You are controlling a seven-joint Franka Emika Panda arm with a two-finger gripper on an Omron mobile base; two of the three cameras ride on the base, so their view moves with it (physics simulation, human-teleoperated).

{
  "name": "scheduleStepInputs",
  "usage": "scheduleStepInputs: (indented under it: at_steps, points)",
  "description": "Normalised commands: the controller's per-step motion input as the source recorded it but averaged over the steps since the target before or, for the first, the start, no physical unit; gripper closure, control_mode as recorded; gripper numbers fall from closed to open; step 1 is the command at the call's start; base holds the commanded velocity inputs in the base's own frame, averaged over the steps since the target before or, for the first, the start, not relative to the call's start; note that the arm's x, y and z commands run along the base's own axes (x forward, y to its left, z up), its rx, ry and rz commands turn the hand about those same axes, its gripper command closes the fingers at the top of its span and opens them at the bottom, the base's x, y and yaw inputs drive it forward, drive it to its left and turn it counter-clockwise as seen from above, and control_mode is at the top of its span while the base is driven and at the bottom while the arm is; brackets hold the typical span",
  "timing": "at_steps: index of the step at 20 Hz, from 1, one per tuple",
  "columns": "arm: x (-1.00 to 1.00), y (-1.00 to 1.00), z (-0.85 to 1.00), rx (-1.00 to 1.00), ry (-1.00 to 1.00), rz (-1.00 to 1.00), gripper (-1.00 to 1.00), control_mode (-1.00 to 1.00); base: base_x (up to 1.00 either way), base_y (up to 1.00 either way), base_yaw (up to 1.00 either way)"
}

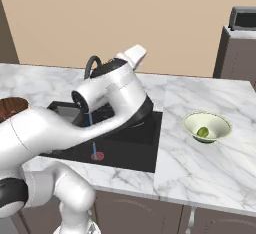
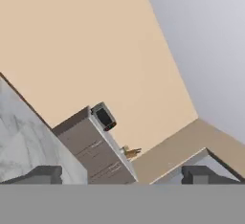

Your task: Pick the mushrooms from the sink and place them in one bowl. Place the mango in the other bowl. Then turn off the sink faucet.

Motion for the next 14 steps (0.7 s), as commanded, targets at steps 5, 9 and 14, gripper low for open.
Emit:
scheduleStepInputs:
  at_steps: [5,9,14]
  points:
    - [-0.94,0.09,0.98,0.03,0.49,0.2,-1.0,-1.0,0.0,0.0,0.0]
    - [-0.49,0.22,0.54,0.03,0.68,0.27,-1.0,-1.0,0.0,0.0,0.0]
    - [-0.12,0.0,0.28,0.16,0.89,0.31,-1.0,-1.0,0.0,0.0,0.0]
